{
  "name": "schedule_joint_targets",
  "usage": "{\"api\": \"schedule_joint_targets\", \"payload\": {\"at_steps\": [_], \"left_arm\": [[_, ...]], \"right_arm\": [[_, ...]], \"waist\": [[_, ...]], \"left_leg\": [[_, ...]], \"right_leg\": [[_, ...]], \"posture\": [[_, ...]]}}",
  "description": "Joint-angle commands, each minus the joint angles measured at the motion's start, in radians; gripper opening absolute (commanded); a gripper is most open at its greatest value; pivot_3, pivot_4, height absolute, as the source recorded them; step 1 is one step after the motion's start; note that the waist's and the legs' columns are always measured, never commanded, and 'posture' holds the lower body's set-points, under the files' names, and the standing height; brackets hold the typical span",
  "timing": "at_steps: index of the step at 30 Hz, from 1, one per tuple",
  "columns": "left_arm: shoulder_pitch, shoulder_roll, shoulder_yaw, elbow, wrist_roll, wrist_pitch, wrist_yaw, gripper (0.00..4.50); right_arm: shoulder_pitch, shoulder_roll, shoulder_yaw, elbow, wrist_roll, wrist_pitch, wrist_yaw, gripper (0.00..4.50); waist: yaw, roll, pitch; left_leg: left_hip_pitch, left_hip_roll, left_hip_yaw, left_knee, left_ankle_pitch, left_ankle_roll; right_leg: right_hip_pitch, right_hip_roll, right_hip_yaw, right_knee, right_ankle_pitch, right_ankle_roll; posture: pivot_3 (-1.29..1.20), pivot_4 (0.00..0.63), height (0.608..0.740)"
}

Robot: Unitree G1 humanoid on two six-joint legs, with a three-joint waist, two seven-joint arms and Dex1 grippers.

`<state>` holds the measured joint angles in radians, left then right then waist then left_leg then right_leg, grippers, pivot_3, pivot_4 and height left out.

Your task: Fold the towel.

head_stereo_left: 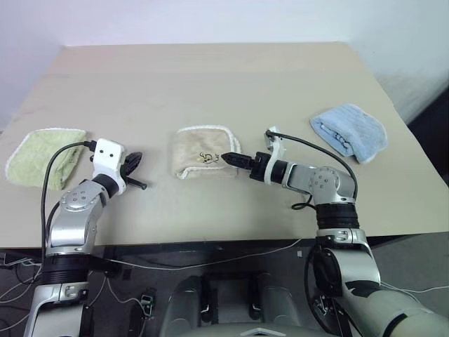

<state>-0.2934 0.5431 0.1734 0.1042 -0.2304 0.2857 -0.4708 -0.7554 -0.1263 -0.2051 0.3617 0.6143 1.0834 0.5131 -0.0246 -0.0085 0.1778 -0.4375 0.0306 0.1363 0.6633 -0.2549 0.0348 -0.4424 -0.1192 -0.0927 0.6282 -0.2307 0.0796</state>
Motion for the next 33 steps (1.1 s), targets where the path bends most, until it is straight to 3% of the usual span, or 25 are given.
{"api": "schedule_joint_targets", "payload": {"at_steps": [1, 6, 8, 10, 20, 28, 33], "left_arm": [[0.010, -0.007, 0.015, -0.047, 0.001, -0.018, 0.009, 0.00], [0.018, -0.025, 0.011, -0.063, 0.003, -0.013, 0.017, 0.00], [0.023, -0.030, 0.009, -0.069, 0.004, -0.012, 0.019, 0.00], [0.027, -0.033, 0.009, -0.075, 0.005, -0.010, 0.019, 0.00], [0.017, -0.040, -0.002, -0.064, 0.009, -0.012, 0.015, 0.00], [0.013, -0.040, -0.006, -0.064, 0.013, -0.010, 0.009, 0.00], [0.007, -0.050, -0.024, -0.054, 0.016, -0.009, 0.002, 0.00]], "right_arm": [[-0.044, 0.040, 0.003, 0.056, 0.007, 0.001, -0.017, 4.44], [-0.089, 0.077, -0.015, 0.126, 0.002, -0.027, -0.042, 4.44], [-0.099, 0.082, -0.027, 0.140, 0.007, -0.034, -0.048, 4.05], [-0.101, 0.080, -0.033, 0.142, 0.011, -0.032, -0.049, 3.55], [-0.080, 0.069, -0.079, 0.106, 0.049, -0.010, -0.060, 0.14], [-0.093, 0.009, -0.220, 0.000, 0.128, -0.062, -0.123, 0.02], [-0.155, -0.183, -0.396, -0.014, 0.153, -0.186, -0.218, 0.02]], "waist": [[-0.004, 0.000, 0.000], [-0.022, 0.000, 0.000], [-0.022, 0.000, 0.000], [-0.021, 0.000, 0.000], [-0.018, -0.001, -0.001], [-0.013, -0.001, 0.000], [0.003, 0.000, 0.000]], "left_leg": [[0.000, 0.000, 0.000, 0.000, 0.000, 0.000], [0.000, 0.000, 0.000, 0.000, 0.000, 0.000], [0.000, 0.001, 0.001, 0.000, 0.001, 0.000], [0.000, 0.001, 0.001, 0.000, 0.001, -0.001], [-0.001, 0.001, 0.001, 0.001, 0.002, -0.002], [-0.002, 0.001, 0.001, 0.001, 0.002, -0.002], [-0.002, -0.001, 0.001, 0.002, 0.002, -0.001]], "right_leg": [[0.000, 0.000, 0.000, 0.000, 0.000, 0.000], [0.000, 0.002, 0.000, 0.001, 0.000, 0.000], [0.000, 0.004, 0.000, 0.001, 0.000, 0.000], [0.000, 0.005, 0.000, 0.001, 0.000, 0.000], [0.000, 0.004, 0.000, 0.001, 0.000, 0.001], [0.000, 0.004, 0.000, 0.001, 0.000, 0.001], [0.000, 0.003, -0.001, 0.000, 0.000, 0.001]], "posture": [[0.00, 0.150, 0.740], [0.00, 0.150, 0.740], [0.00, 0.150, 0.740], [0.00, 0.150, 0.740], [0.00, 0.150, 0.740], [0.00, 0.150, 0.740], [0.00, 0.150, 0.740]]}}
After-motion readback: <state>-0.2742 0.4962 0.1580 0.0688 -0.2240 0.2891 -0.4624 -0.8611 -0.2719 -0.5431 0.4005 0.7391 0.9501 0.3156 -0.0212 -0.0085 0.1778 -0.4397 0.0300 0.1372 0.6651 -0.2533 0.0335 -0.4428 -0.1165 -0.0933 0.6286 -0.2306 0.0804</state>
